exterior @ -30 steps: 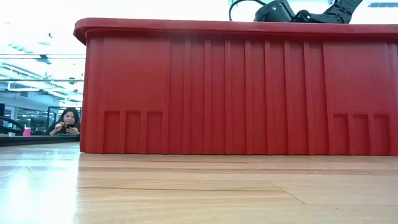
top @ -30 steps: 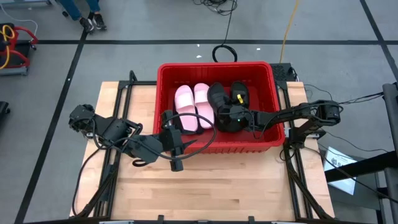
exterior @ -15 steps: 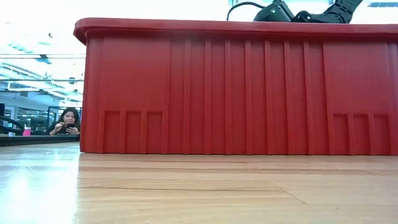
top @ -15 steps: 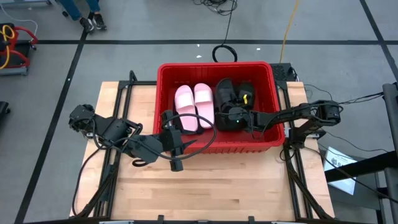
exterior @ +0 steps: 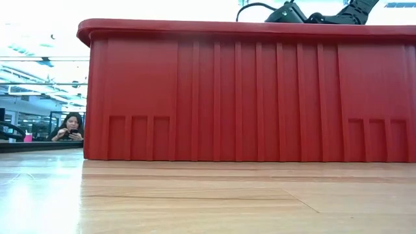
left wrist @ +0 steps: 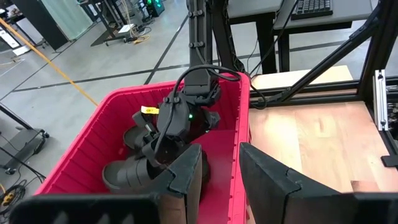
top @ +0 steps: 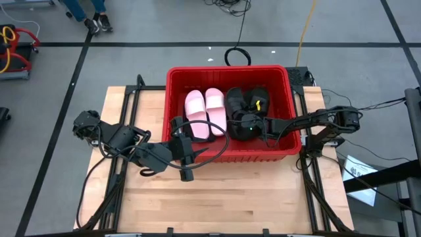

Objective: Pick and place slides into bin
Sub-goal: Put the black slide into the red bin, then return to Home Position

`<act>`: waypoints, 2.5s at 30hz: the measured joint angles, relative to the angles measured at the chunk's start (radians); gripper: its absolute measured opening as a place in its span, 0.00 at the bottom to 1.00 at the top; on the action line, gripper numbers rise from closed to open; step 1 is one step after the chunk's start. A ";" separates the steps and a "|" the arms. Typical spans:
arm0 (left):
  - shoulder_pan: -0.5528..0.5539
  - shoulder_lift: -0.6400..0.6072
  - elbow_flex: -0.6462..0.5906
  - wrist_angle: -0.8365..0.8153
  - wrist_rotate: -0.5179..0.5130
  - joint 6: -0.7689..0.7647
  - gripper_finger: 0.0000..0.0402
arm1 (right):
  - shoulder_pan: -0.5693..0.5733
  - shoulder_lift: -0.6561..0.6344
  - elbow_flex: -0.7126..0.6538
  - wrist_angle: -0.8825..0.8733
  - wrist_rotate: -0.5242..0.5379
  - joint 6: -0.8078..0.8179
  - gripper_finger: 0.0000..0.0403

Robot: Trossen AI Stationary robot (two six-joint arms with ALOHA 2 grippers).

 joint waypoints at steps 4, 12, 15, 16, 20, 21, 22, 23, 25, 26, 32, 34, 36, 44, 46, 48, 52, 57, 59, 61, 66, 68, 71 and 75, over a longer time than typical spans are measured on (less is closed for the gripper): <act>0.000 0.000 0.000 0.000 0.000 0.000 0.28 | 0.001 0.000 0.000 -0.028 0.058 0.003 0.14; 0.000 0.000 0.000 0.000 0.000 0.002 0.28 | -0.001 0.000 0.000 -0.030 0.101 0.017 0.31; 0.000 0.000 0.000 0.000 0.000 0.002 0.28 | -0.002 0.000 0.000 -0.032 0.102 0.019 0.38; 0.000 0.000 0.000 0.000 0.000 0.002 0.28 | -0.001 0.000 0.000 -0.033 0.102 0.019 0.40; 0.000 0.000 0.000 0.000 0.000 0.002 0.28 | 0.016 0.000 0.000 -0.043 0.103 0.007 0.48; 0.000 0.000 0.000 0.000 0.001 0.002 0.28 | 0.021 0.000 0.000 -0.047 0.103 0.010 0.50; 0.000 0.000 0.000 0.000 0.001 0.002 0.28 | 0.025 0.000 0.000 -0.054 0.104 0.012 0.51; 0.000 0.000 0.000 0.000 0.001 0.002 0.28 | 0.029 0.000 0.000 -0.062 0.106 0.013 0.52; 0.000 0.000 0.000 0.000 0.002 0.001 0.28 | 0.036 0.000 0.000 -0.076 0.107 0.015 0.53; 0.000 0.000 0.000 0.000 0.002 0.001 0.28 | 0.040 0.000 0.000 -0.081 0.107 0.015 0.53; 0.000 0.000 0.000 0.000 0.002 0.001 0.28 | 0.074 -0.014 0.000 -0.086 0.112 -0.013 0.53; 0.000 0.000 0.000 0.000 0.002 0.001 0.28 | 0.087 -0.035 0.000 -0.085 0.110 -0.021 0.53; 0.000 0.000 0.000 0.000 0.003 0.001 0.28 | 0.097 -0.053 0.000 -0.084 0.111 -0.022 0.52; 0.000 0.000 0.000 0.000 0.005 0.001 0.28 | 0.119 -0.167 0.000 -0.099 0.114 -0.026 0.53; 0.000 0.000 0.000 0.000 0.004 0.001 0.28 | 0.135 -0.203 0.000 -0.097 0.140 -0.049 0.53; 0.000 0.000 0.000 0.000 0.004 0.002 0.28 | 0.159 -0.239 0.000 -0.097 0.167 -0.082 0.53; -0.001 0.000 0.000 0.000 0.004 0.013 0.28 | 0.231 -0.323 0.000 -0.093 0.214 -0.137 0.51; -0.001 0.000 0.000 0.000 -0.015 0.067 0.28 | 0.349 -0.437 0.000 -0.075 0.209 -0.144 0.37; -0.001 0.000 0.000 0.000 -0.043 0.078 0.28 | 0.400 -0.484 0.000 -0.074 0.209 -0.140 0.28; 0.000 -0.006 0.000 -0.007 -0.064 0.086 0.27 | 0.453 -0.527 0.000 -0.074 0.209 -0.127 0.18; 0.000 -0.064 0.000 -0.126 -0.069 0.031 0.14 | 0.581 -0.633 0.000 -0.090 0.208 -0.120 0.03; 0.001 -0.087 0.001 -0.201 -0.071 -0.031 0.06 | 0.625 -0.674 0.000 -0.104 0.207 -0.119 0.03; 0.004 -0.114 0.001 -0.281 -0.077 -0.086 0.02 | 0.686 -0.742 0.000 -0.156 0.188 -0.113 0.01; 0.005 -0.145 -0.003 -0.329 -0.079 -0.102 0.01 | 0.746 -0.837 0.000 -0.292 0.061 0.011 0.00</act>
